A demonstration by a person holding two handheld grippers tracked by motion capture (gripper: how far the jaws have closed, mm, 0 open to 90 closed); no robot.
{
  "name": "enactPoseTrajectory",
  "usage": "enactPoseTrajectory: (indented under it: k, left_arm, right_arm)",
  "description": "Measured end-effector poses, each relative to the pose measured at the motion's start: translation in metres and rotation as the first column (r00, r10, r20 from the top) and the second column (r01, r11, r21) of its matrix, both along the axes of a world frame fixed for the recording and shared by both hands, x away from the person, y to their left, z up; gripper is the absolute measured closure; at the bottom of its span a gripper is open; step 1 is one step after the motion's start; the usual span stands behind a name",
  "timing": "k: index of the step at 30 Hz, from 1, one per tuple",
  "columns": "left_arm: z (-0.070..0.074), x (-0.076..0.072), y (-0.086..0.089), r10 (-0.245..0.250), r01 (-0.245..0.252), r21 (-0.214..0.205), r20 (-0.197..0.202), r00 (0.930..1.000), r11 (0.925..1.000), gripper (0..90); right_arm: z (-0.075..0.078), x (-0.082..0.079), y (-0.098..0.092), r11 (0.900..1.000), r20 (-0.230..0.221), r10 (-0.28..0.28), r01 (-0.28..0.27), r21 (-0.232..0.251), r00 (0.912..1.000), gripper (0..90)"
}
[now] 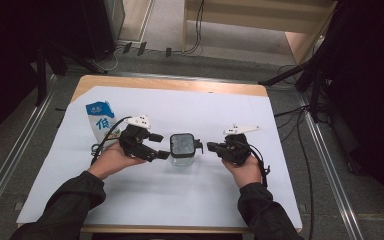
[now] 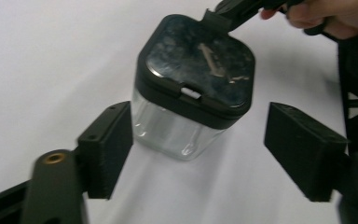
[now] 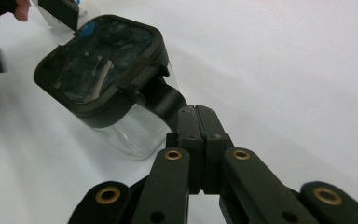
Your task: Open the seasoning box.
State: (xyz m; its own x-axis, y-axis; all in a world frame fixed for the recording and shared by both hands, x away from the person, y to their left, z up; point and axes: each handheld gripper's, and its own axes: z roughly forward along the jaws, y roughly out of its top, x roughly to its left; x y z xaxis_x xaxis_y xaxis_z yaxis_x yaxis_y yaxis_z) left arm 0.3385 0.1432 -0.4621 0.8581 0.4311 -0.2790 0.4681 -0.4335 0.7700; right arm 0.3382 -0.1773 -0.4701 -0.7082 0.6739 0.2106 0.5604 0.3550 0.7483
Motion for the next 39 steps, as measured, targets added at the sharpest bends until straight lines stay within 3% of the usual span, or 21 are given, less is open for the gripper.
enactPoseTrajectory:
  k: [3,9,12,18,27,32,35,39]
  left_arm:
    - [0.001,0.001,-0.003,-0.019,0.019,-0.005,0.013,0.9997,0.9998,15.1]
    - [-0.003,0.008,-0.014,-0.050,0.049,0.033,0.011,0.9987,0.9982,14.0]
    - [-0.010,0.010,-0.017,-0.035,0.034,0.055,0.018,0.9992,0.9979,9.7]
    - [-0.018,0.011,-0.021,-0.035,0.034,0.072,0.009,0.9994,0.9968,4.2]
    - [-0.025,0.012,-0.030,-0.043,0.042,0.047,0.034,0.9985,0.9980,7.3]
    - [-0.028,0.014,-0.033,-0.055,0.053,0.056,0.029,0.9981,0.9970,9.5]
    - [-0.029,0.017,-0.033,-0.056,0.056,0.034,0.019,0.9982,0.9979,11.7]
    - [-0.029,0.019,-0.036,-0.073,0.070,0.056,0.035,0.9967,0.9960,11.4]
  right_arm:
    - [-0.002,0.002,0.001,1.0000,-0.016,0.007,-0.007,-0.003,0.9998,90.0]
    - [-0.002,0.006,0.006,0.9980,-0.012,0.041,-0.042,-0.047,0.9991,90.0]
    - [-0.006,0.009,0.010,0.9976,-0.034,0.054,-0.055,-0.041,0.9980,90.0]
    - [-0.008,0.012,0.011,0.9991,-0.037,0.033,-0.034,-0.025,0.9988,90.0]
    - [-0.010,0.013,0.012,0.9996,-0.038,0.016,-0.017,-0.022,0.9992,90.0]
    - [-0.010,0.012,0.012,0.9997,-0.040,0.013,-0.014,-0.019,0.9991,90.0]
    - [-0.010,0.012,0.012,0.9998,-0.037,0.010,-0.011,-0.018,0.9993,90.0]
    - [-0.010,0.011,0.012,0.9999,-0.044,0.005,-0.006,-0.012,0.9990,90.0]
